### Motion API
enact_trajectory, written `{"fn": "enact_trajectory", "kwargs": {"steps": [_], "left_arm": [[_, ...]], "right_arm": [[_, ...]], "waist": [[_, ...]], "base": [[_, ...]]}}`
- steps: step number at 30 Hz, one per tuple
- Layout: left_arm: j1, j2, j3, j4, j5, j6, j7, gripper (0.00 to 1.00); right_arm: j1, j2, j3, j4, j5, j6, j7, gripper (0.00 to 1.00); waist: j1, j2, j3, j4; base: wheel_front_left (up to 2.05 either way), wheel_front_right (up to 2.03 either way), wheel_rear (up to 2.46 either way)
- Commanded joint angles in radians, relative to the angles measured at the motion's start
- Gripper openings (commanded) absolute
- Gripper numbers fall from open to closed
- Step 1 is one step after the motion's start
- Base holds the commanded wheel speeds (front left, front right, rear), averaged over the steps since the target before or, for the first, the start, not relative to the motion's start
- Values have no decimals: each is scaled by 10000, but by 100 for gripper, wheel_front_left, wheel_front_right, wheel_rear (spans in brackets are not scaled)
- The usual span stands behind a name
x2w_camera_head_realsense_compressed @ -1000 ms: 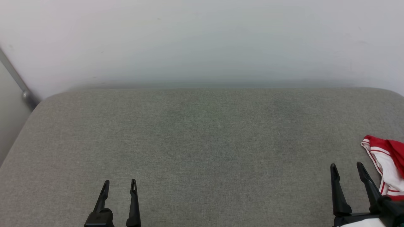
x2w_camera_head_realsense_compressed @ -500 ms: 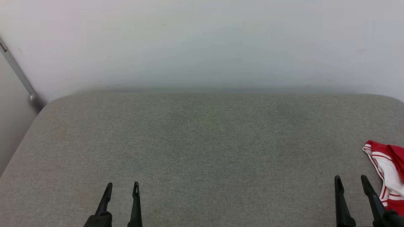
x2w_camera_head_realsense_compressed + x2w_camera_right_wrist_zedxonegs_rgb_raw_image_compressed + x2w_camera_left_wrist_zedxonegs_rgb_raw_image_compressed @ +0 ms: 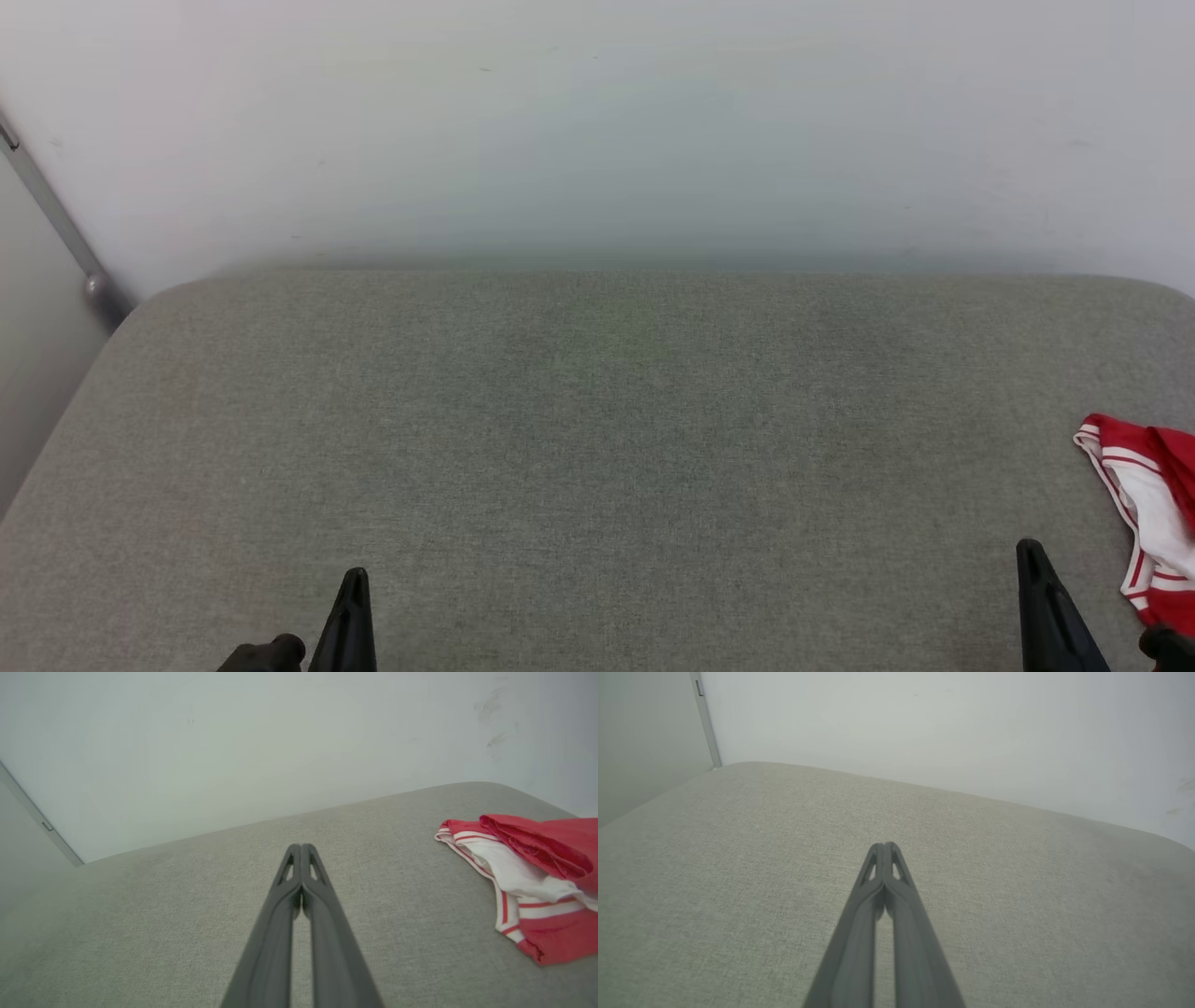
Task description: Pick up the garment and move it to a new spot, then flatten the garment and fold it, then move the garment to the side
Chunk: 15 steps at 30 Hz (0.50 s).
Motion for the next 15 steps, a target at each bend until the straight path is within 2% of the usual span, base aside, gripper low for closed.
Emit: {"fn": "enact_trajectory", "kwargs": {"steps": [1,15], "left_arm": [[-314,33,73,-94,-458,-74,87,0],[-833,67,327,190,-3036,-375,669,0]], "right_arm": [[-361,-56,6,-74,476,-1,83,0],[-939,-115,35,330,2999,-1,645,0]], "waist": [[0,-1,9,-5],[0,-1,98,-53]], "base": [[0,0,0],[0,0,0]]}}
